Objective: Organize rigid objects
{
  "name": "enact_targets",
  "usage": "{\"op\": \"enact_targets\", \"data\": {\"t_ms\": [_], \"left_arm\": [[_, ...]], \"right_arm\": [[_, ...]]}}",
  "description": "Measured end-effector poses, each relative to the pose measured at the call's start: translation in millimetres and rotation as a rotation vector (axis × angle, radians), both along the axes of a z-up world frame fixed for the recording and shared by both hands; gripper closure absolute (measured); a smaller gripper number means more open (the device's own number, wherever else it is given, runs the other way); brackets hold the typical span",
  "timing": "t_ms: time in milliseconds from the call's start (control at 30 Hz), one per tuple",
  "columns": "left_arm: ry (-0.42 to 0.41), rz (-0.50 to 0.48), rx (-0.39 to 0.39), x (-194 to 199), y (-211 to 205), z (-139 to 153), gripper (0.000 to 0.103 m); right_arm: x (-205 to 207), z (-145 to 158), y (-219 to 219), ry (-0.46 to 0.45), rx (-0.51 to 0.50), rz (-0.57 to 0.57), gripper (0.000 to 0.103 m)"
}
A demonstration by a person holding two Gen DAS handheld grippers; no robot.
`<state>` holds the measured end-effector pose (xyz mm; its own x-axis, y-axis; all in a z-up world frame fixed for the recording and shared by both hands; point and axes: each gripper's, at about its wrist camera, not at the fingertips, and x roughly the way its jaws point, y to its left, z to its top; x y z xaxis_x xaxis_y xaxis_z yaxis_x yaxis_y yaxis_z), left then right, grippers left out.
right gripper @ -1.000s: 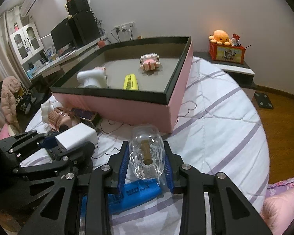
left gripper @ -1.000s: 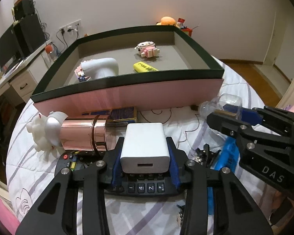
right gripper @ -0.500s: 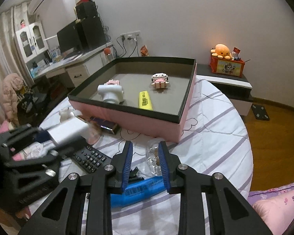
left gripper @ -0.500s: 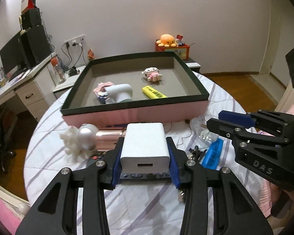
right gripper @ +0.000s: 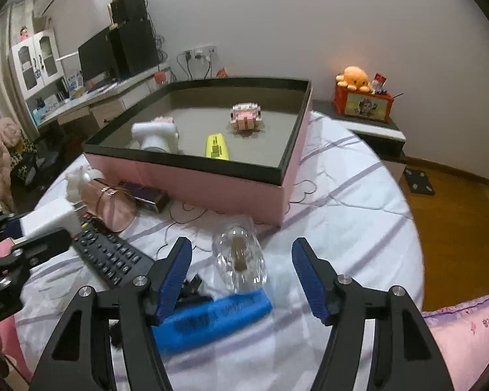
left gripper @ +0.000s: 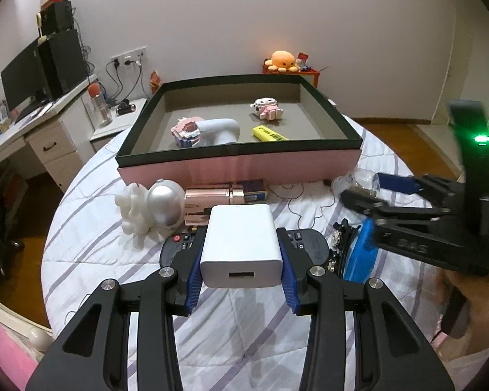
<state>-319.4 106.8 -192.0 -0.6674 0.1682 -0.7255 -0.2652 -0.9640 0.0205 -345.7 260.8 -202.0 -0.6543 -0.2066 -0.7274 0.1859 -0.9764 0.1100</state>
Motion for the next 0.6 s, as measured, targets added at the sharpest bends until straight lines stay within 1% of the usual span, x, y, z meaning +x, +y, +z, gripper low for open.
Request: {"op": "enact_targets", "data": {"t_ms": [33, 67, 100, 133, 200, 300, 467, 600], "left_arm": [[-0.002, -0.002, 0.001, -1.1, 0.1, -0.5, 0.062], [-0.003, 0.000, 0.002, -2.4, -0.2, -0.9, 0.062], [-0.005, 0.002, 0.002, -3.8, -0.7, -1.6, 0.062], [-0.006, 0.002, 0.002, -5.2, -1.1, -2.1, 0.062], [-0.006, 0.006, 0.009, -6.9, -2.1, -2.3, 0.062], [0.003, 0.013, 0.018, -7.1, -4.3, 1.0, 0.062], [0.042, 0.010, 0.027, -0.4, -7.8, 17.5, 0.062], [0.097, 0.016, 0.031, 5.8, -12.6, 40.3, 0.062]], "right_arm": [[-3.5, -3.4, -1.8, -0.011, 0.008, 0.004, 0.044], [-8.0, -8.5, -4.0, -0.031, 0.023, 0.008, 0.056], [-9.7, -11.6, -5.4, -0.042, 0.034, 0.008, 0.063], [-9.2, -12.7, -6.2, -0.035, 0.040, 0.006, 0.069], [-5.0, -10.4, -6.5, -0.032, 0.036, 0.013, 0.071], [6.5, 1.8, -5.8, -0.003, 0.017, 0.018, 0.071], [31.7, 40.5, -8.0, 0.094, 0.007, 0.028, 0.071], [46.8, 72.8, -15.9, 0.159, 0.006, 0.053, 0.071]]}}
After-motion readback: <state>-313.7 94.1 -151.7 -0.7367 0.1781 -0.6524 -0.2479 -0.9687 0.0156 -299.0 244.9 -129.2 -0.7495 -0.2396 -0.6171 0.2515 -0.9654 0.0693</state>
